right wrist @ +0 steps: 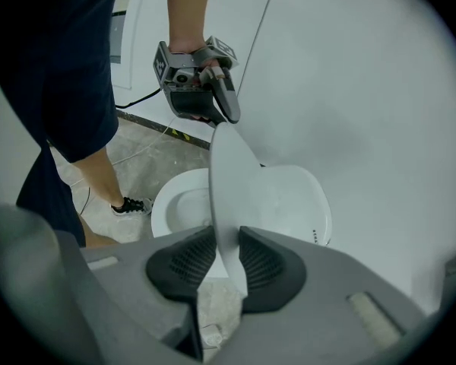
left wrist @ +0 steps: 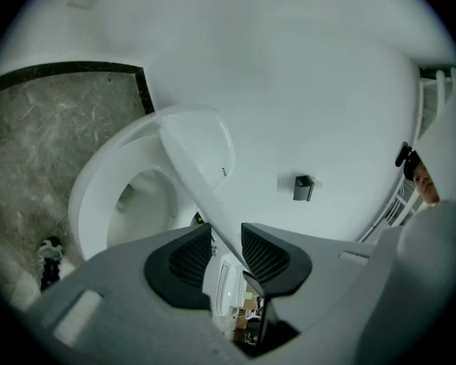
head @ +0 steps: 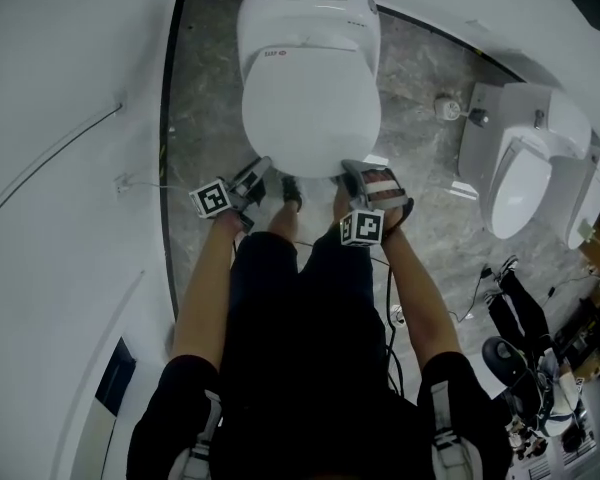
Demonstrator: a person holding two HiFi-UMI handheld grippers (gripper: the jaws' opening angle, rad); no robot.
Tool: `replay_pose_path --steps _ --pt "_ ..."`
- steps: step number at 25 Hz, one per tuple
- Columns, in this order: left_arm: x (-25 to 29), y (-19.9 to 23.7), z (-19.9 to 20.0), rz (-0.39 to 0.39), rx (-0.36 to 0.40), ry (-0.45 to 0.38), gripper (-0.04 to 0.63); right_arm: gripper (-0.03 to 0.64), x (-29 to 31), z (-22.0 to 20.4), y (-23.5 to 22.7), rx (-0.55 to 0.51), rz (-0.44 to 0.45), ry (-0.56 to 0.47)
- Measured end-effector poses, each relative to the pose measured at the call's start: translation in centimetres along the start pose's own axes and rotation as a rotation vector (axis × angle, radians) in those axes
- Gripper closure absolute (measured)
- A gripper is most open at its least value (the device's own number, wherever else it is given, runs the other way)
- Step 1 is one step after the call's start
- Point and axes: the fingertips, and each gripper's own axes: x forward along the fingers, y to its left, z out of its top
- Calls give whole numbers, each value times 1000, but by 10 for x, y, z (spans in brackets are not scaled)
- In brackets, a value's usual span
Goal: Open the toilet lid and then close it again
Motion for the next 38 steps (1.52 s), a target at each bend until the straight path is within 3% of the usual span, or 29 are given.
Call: replay_pose_path --steps 3,7,9,12,16,18,24,28,33,38 --pt "2 -18 5 -8 125 29 458 520 -6 0 -10 13 9 8" --pt "1 -36 6 -6 158 52 435 522 -10 -1 -22 23 22 8" --pt "-4 -42 7 27 222 57 430 522 -11 -1 -26 36 32 2" --pt "-13 -50 8 141 444 90 424 522 -14 -1 -34 69 43 -5" --pt "-18 -56 -1 341 814 213 387 522 -20 1 -48 108 79 -18" --pt "-17 -61 -3 419 950 247 383 520 -22 1 -54 119 100 -26" --pt "-4 -86 6 538 1172 229 383 515 -26 0 -61 154 180 -64" --pt "4 -97 5 593 1313 285 383 514 -29 3 -70 170 222 -99" --pt "16 -110 -1 683 1601 436 385 515 -35 6 -84 160 259 -135" --pt "36 -128 13 704 1760 445 388 518 -36 5 -94 153 309 -155"
